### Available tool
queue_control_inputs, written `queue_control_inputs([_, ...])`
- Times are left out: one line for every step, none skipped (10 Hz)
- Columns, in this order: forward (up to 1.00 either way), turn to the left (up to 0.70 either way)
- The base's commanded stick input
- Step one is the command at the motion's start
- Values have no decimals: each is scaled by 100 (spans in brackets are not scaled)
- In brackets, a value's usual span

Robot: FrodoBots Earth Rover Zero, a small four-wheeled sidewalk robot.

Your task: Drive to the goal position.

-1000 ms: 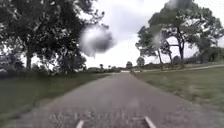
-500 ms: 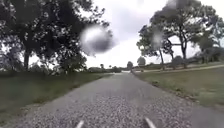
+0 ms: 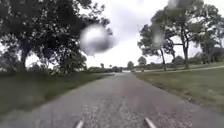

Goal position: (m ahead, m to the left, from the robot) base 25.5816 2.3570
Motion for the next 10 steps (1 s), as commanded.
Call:
queue_control_inputs([70,0])
queue_control_inputs([70,0])
queue_control_inputs([70,0])
queue_control_inputs([70,0])
queue_control_inputs([70,0])
queue_control_inputs([70,0])
queue_control_inputs([70,0])
queue_control_inputs([70,0])
queue_control_inputs([70,-10])
queue_control_inputs([70,-25])
